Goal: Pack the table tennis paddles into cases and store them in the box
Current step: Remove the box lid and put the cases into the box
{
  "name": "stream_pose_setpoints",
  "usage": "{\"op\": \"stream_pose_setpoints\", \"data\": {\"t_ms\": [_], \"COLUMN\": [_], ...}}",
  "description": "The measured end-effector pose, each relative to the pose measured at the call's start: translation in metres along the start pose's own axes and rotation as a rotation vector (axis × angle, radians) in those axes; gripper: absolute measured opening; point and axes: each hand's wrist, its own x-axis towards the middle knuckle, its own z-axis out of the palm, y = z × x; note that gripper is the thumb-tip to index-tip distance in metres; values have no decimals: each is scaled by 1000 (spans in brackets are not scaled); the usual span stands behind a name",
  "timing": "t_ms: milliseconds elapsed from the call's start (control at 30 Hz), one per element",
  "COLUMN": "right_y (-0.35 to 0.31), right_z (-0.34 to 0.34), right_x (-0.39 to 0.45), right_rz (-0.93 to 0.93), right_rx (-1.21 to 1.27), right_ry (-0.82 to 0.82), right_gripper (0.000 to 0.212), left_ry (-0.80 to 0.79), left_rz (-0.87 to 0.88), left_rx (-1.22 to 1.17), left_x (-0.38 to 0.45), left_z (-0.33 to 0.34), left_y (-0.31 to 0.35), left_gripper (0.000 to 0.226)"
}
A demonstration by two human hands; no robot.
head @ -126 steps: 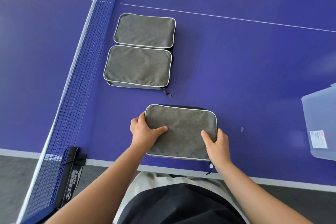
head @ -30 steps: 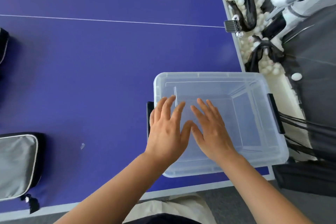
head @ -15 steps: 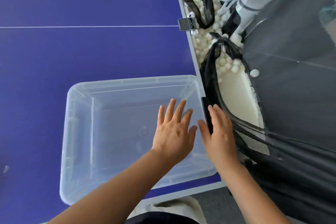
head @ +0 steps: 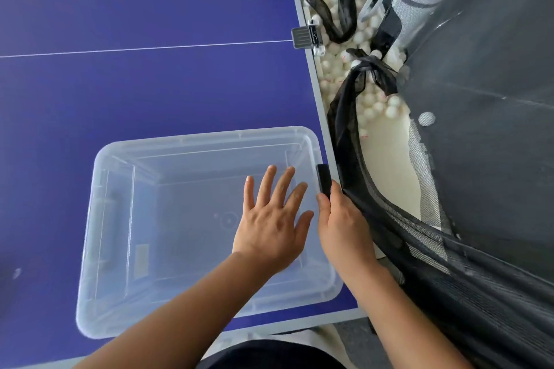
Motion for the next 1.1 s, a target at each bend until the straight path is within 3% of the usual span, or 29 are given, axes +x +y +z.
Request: {"op": "stream_pose_setpoints", "data": {"t_ms": [133, 267, 400, 500, 700, 900, 1100], "right_y": [18, 23, 12, 7, 3, -3, -7], "right_z": [-3, -10, -1, 3, 6, 10, 11], "right_x": [8, 9, -3, -12, -19, -25, -26], "right_rz": [119, 79, -167, -284, -218, -166, -117], "right_rx": [201, 188, -83, -173, -179, -160, -130], "right_ry": [-13, -72, 148, 248, 130, 90, 80], "right_gripper": [30, 41, 53, 49, 62, 64, 62], "left_ry": [1, 7, 64, 165, 327, 319, 265], "left_rz": [-2, 2, 9, -29, -314, -747, -897], "left_rx": [-4, -5, -73, -182, -169, -201, -299], "left_x": [1, 1, -1, -8, -51, -97, -113], "left_z": [1, 1, -1, -4, -15, -33, -45], "left_y": [0, -1, -2, -9, -62, -127, -148], "left_gripper": [59, 59, 58, 59, 74, 107, 124]}}
